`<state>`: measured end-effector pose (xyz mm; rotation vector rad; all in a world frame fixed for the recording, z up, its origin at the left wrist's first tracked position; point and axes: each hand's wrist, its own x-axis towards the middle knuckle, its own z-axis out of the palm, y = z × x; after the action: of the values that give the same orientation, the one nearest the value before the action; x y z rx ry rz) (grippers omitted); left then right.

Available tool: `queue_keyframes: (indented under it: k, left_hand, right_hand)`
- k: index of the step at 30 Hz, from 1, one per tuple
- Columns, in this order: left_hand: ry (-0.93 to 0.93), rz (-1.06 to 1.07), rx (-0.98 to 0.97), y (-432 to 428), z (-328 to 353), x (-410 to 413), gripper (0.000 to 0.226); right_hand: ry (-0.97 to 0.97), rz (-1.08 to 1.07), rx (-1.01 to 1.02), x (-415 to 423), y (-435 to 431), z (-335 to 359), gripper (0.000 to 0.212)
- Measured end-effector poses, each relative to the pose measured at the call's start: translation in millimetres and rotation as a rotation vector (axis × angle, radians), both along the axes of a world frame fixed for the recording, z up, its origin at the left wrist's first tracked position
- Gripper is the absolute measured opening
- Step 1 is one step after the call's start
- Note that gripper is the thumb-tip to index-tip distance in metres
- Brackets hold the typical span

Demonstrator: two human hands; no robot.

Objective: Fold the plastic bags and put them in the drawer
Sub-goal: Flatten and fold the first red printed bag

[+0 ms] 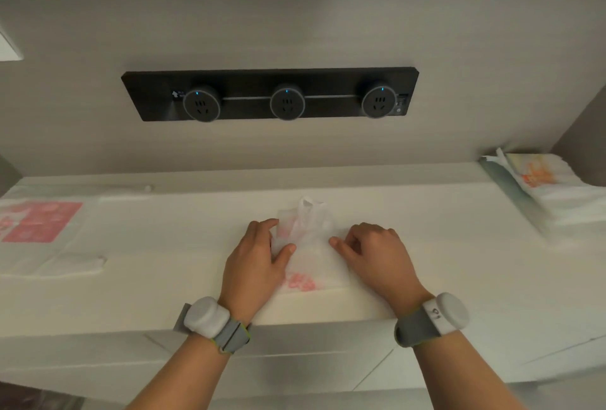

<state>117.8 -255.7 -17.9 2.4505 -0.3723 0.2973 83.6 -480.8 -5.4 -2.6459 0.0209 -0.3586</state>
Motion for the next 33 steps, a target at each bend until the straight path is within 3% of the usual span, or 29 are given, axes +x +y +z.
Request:
queue_keyframes:
  k: [7, 14, 20, 25, 29, 33]
  left_hand:
    - [-0.096, -0.023, 0.142, -2.2, -8.0, 1.4, 0.041]
    - [-0.093, -0.015, 0.08, -1.4, -5.3, 3.0, 0.037]
    - [-0.065, 0.052, -0.019, -0.8, -4.4, -4.3, 0.039]
    - [-0.035, 0.167, -0.094, -7.2, -0.1, -23.1, 0.035]
    - [-0.038, 0.249, -0.106, -6.8, -2.4, -50.0, 0.031]
    - [-0.03, 0.341, -0.24, -2.7, -1.6, -87.8, 0.027]
  right_hand:
    - [0.027, 0.071, -0.078, 8.9, 0.3, -3.3, 0.034]
    - [0.079, 0.024, 0.036, 13.8, -0.1, 6.5, 0.041]
    - [0.018, 0.044, 0.118, 31.9, 3.4, 10.8, 0.021]
    - [0.14, 0.062, 0.131, 41.0, 5.2, 13.0, 0.055]
    - [0.181, 0.115, 0.029, 35.3, 12.7, 10.2, 0.052]
    - [0.162, 0.21, 0.019, 27.1, 18.8, 10.0, 0.053]
